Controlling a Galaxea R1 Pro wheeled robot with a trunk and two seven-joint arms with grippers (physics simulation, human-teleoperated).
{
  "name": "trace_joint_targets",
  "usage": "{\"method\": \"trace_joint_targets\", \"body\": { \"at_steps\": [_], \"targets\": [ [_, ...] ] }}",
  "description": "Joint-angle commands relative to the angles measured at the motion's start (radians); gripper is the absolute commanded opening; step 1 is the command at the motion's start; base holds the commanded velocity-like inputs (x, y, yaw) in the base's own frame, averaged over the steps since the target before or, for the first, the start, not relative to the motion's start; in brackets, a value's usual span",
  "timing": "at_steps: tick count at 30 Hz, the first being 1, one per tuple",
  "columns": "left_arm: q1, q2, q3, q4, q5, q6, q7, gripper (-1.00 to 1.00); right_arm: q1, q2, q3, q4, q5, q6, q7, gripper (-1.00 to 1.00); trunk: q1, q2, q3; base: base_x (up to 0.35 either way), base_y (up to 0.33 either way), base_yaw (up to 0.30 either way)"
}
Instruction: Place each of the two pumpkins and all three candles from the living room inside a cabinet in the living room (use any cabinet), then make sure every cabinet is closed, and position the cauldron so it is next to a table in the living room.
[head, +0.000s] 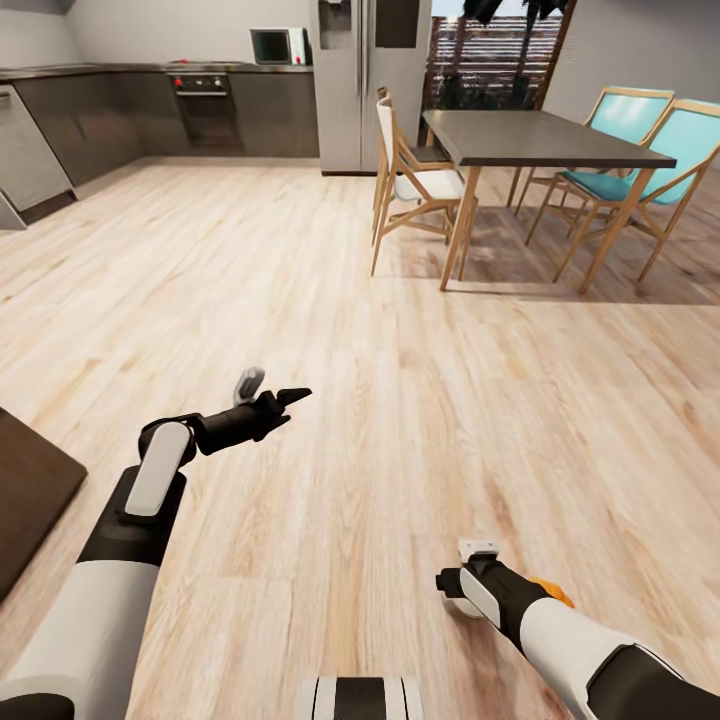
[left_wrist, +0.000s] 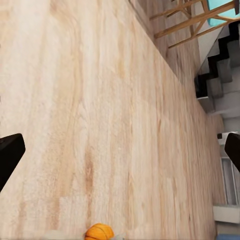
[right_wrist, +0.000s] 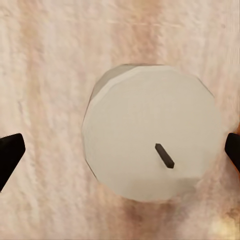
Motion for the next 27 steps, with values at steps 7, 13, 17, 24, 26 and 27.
{"method": "trace_joint_targets", "body": {
  "at_steps": [7, 13, 17, 24, 26, 27],
  "targets": [
    [0.000, -0.001, 0.001, 0.000, 0.001, 0.000, -0.001, 1.00, 0.000, 0.001, 0.002, -0.001, 0.002, 0.000, 0.000, 1.00, 0.000, 0.000, -0.004, 0.000, 0.000, 0.000],
    [0.000, -0.002, 0.000, 0.000, 0.001, -0.002, -0.001, 1.00, 0.000, 0.001, 0.003, -0.003, 0.004, -0.002, 0.001, 1.00, 0.000, 0.000, -0.004, 0.072, -0.136, 0.000],
    [0.000, -0.002, 0.001, 0.000, 0.001, -0.002, -0.001, 1.00, 0.000, 0.000, 0.003, -0.006, 0.005, -0.004, 0.003, 1.00, 0.000, 0.000, -0.004, 0.050, -0.071, 0.000],
    [0.000, -0.002, 0.000, 0.000, 0.001, -0.003, -0.001, 1.00, 0.000, -0.003, 0.000, -0.007, 0.004, -0.006, 0.003, 1.00, 0.000, 0.000, -0.004, 0.012, -0.008, 0.000],
    [0.000, -0.002, 0.001, 0.000, 0.001, -0.003, -0.001, 1.00, 0.000, -0.004, 0.000, -0.007, 0.004, -0.006, 0.004, 1.00, 0.000, 0.000, -0.004, 0.011, -0.001, 0.000],
    [0.000, -0.002, 0.001, 0.000, 0.001, -0.003, -0.001, 1.00, 0.000, -0.003, 0.000, -0.006, 0.004, -0.006, 0.005, 1.00, 0.000, 0.000, -0.004, 0.006, -0.001, 0.000]
  ]
}}
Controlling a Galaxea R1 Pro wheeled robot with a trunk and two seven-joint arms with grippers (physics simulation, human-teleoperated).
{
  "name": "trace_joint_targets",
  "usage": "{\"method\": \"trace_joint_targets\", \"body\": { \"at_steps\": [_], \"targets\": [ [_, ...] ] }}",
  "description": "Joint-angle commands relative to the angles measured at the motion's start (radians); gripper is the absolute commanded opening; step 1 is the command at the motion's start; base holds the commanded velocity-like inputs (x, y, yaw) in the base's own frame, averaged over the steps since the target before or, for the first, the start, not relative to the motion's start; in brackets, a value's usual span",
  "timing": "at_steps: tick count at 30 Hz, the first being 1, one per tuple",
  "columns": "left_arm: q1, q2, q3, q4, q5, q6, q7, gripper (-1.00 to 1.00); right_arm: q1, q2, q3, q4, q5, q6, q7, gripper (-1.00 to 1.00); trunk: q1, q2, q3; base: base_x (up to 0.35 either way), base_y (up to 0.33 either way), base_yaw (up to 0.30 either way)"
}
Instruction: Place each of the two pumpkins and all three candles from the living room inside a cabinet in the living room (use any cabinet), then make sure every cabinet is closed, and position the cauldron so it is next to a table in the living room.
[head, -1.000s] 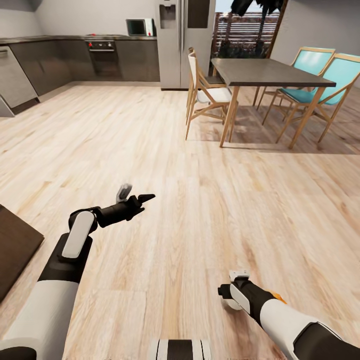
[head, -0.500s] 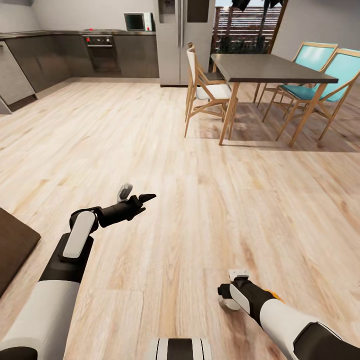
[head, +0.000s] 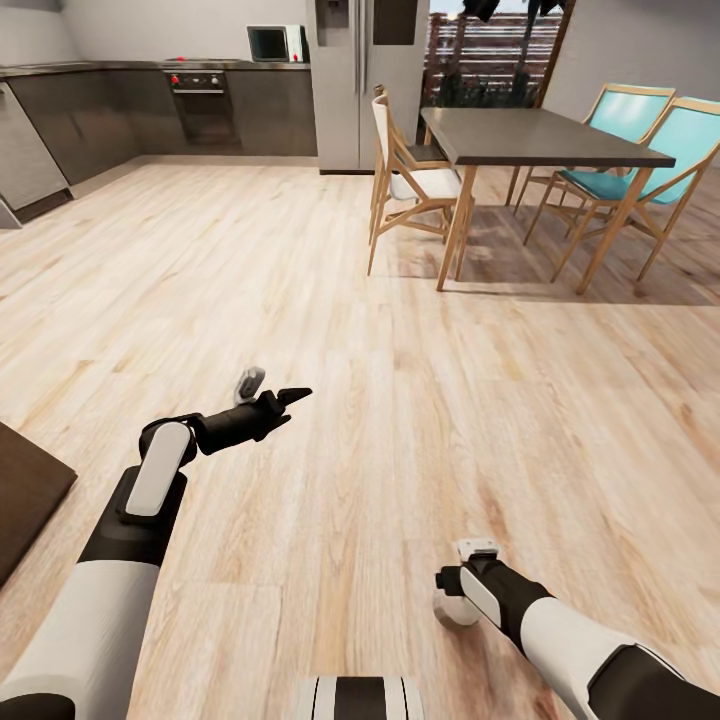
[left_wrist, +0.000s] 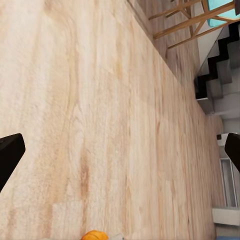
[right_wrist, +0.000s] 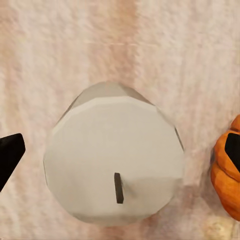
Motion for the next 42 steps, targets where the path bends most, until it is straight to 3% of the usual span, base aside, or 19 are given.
{"method": "trace_joint_targets", "body": {
  "at_steps": [1, 34, 42],
  "targets": [
    [0.000, 0.000, 0.000, 0.000, 0.000, 0.000, 0.000, 1.00, 0.000, 0.000, 0.000, 0.000, 0.000, 0.000, 0.002, 1.00, 0.000, 0.000, 0.000, 0.004, 0.000, 0.000],
    [0.000, 0.000, -0.001, 0.000, -0.001, 0.001, 0.001, 1.00, 0.000, 0.002, 0.000, -0.004, -0.001, 0.001, -0.001, 1.00, 0.004, -0.002, -0.039, 0.000, 0.000, 0.000],
    [0.000, 0.000, -0.001, 0.000, -0.002, 0.001, 0.000, 1.00, 0.000, 0.003, 0.000, -0.004, 0.000, 0.001, 0.000, 1.00, 0.008, -0.004, -0.070, 0.000, 0.000, 0.000]
  ]
}}
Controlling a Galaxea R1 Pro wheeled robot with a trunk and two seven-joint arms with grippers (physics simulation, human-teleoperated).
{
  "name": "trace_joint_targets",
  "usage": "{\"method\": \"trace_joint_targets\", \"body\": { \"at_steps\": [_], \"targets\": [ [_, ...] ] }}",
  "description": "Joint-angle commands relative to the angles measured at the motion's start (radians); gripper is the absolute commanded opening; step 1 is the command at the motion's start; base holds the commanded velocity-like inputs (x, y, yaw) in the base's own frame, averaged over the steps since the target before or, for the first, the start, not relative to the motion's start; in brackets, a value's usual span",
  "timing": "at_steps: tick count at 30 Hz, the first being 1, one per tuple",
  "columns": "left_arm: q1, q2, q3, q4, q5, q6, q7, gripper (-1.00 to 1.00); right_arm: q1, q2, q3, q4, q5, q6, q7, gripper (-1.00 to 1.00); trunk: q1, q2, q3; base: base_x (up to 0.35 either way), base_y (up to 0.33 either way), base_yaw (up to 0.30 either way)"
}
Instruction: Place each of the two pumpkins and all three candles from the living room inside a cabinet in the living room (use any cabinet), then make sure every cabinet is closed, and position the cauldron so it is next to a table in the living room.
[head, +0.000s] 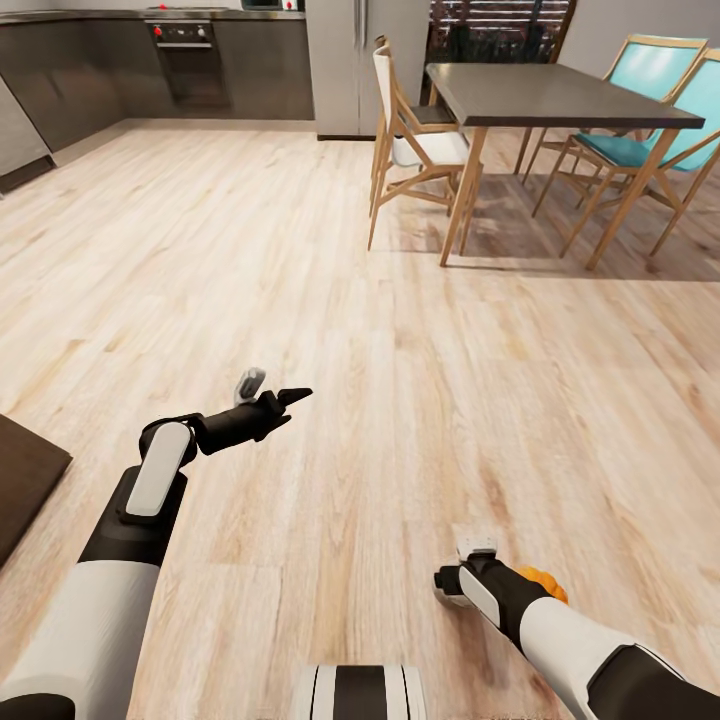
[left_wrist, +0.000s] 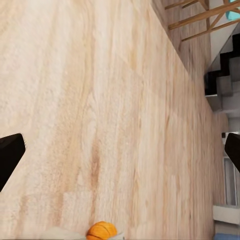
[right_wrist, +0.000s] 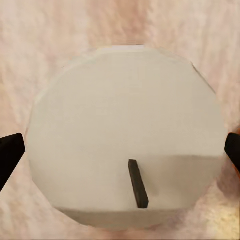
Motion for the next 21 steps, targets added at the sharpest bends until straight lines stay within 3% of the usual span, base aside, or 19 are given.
{"method": "trace_joint_targets", "body": {
  "at_steps": [1, 4, 5, 21],
  "targets": [
    [0.000, 0.000, 0.000, 0.000, 0.001, 0.000, 0.000, 1.00, 0.000, 0.000, 0.000, 0.000, 0.000, 0.000, 0.000, 1.00, 0.000, 0.000, -0.004, 0.000, 0.000, 0.000],
    [-0.001, 0.000, 0.000, 0.000, 0.001, 0.000, 0.001, 1.00, 0.000, -0.001, 0.000, -0.001, 0.000, -0.001, 0.004, 1.00, 0.001, -0.001, -0.012, 0.000, 0.000, 0.000],
    [0.000, 0.000, 0.000, 0.000, 0.001, 0.000, 0.000, 1.00, 0.000, -0.001, -0.001, -0.001, 0.000, -0.003, 0.005, -1.00, 0.001, -0.001, -0.012, 0.000, 0.000, 0.000],
    [-0.001, 0.000, 0.000, 0.000, 0.001, 0.000, 0.001, 1.00, 0.000, -0.003, -0.003, -0.010, -0.001, -0.003, 0.002, -1.00, 0.001, -0.001, -0.012, 0.000, 0.000, 0.000]
  ]
}}
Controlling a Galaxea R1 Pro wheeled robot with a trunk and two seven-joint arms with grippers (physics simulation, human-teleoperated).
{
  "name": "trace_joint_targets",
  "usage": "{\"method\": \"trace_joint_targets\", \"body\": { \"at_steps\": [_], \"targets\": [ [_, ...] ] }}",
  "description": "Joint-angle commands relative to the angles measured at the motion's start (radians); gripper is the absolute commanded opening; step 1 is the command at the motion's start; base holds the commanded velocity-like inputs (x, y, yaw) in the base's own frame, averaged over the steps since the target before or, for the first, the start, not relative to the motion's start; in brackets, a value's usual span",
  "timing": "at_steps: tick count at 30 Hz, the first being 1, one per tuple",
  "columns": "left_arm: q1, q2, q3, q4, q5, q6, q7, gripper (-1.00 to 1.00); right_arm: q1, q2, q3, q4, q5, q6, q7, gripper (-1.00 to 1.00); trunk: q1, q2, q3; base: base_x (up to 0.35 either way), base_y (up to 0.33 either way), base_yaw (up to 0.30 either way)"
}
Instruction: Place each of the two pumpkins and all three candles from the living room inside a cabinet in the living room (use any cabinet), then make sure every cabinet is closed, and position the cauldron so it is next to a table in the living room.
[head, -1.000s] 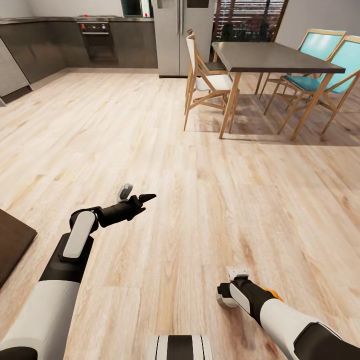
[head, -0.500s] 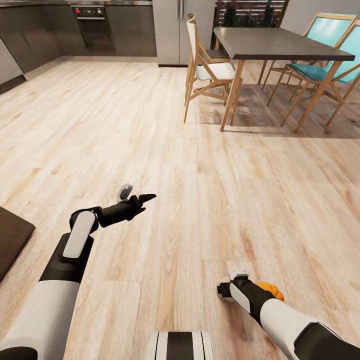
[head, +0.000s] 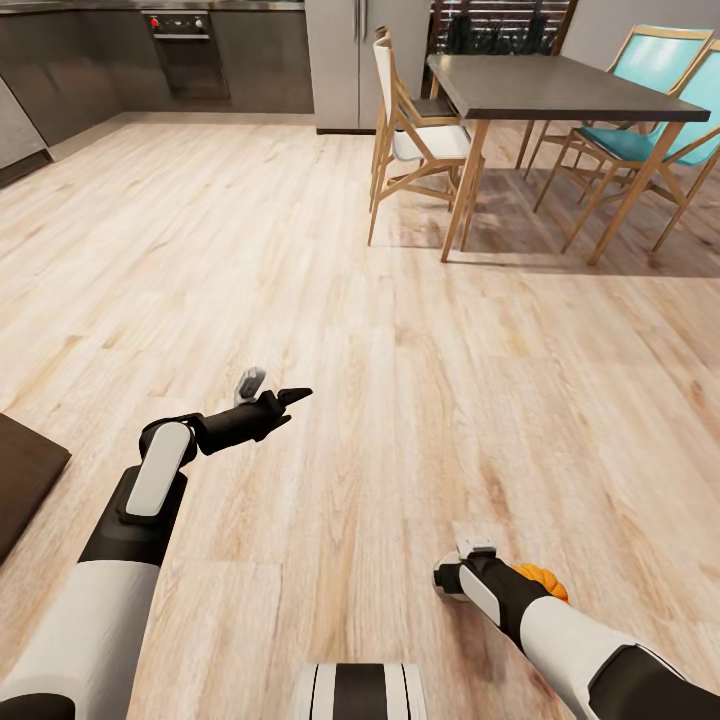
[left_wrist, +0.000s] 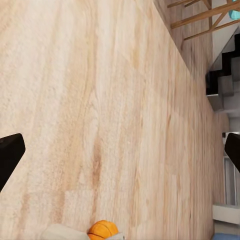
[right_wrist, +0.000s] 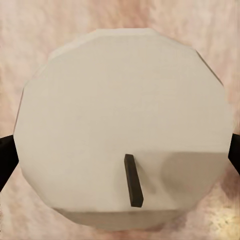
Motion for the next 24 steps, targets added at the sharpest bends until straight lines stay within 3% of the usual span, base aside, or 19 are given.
{"method": "trace_joint_targets", "body": {
  "at_steps": [1, 24],
  "targets": [
    [0.000, 0.000, 0.000, 0.000, 0.000, 0.000, 0.000, 1.00, 0.000, 0.000, 0.000, -0.001, -0.001, 0.001, 0.000, -1.00, 0.000, 0.000, 0.000, 0.000, 0.000, 0.000],
    [0.000, 0.000, 0.000, 0.000, 0.000, 0.000, 0.000, 1.00, 0.000, -0.003, -0.001, -0.077, -0.002, 0.047, -0.001, -1.00, 0.000, 0.000, 0.000, 0.000, 0.000, 0.000]
  ]
}}
